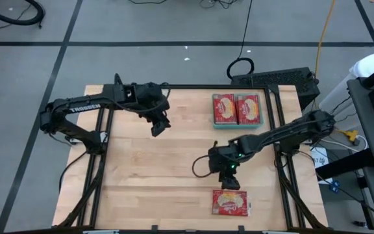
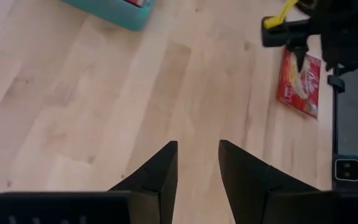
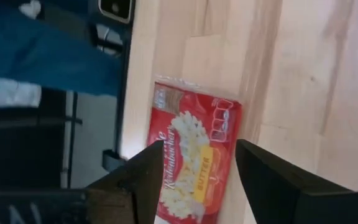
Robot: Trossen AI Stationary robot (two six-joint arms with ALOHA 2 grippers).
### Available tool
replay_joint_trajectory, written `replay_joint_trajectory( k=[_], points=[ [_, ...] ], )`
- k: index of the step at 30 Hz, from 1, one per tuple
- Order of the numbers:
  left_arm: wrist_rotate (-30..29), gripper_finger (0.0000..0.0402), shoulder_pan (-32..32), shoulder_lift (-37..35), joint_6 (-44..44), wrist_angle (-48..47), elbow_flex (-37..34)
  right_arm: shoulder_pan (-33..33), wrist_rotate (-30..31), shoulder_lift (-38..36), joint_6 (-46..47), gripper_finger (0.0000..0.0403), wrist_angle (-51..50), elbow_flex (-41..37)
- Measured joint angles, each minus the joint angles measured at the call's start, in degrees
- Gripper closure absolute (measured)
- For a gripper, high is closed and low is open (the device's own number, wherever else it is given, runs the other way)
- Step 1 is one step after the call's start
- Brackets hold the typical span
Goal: Sort popcorn bags into baskets
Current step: Put the red popcorn bag into the light blue bin
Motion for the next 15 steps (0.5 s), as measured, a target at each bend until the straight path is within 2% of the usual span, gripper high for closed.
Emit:
replay_joint_trajectory(
  k=[10,15],
  points=[
    [-3.7,0.0282,-5.12,-0.02,-4.68,-0.21,0.02,-0.98,-5.11,7.89,-12.05,0.0211,3.36,0.0],
    [-6.22,0.0282,-6.78,-0.04,-7.31,-0.21,0.02,-1.27,-8.84,12.63,-14.25,0.0211,7.98,-0.02]
  ],
)
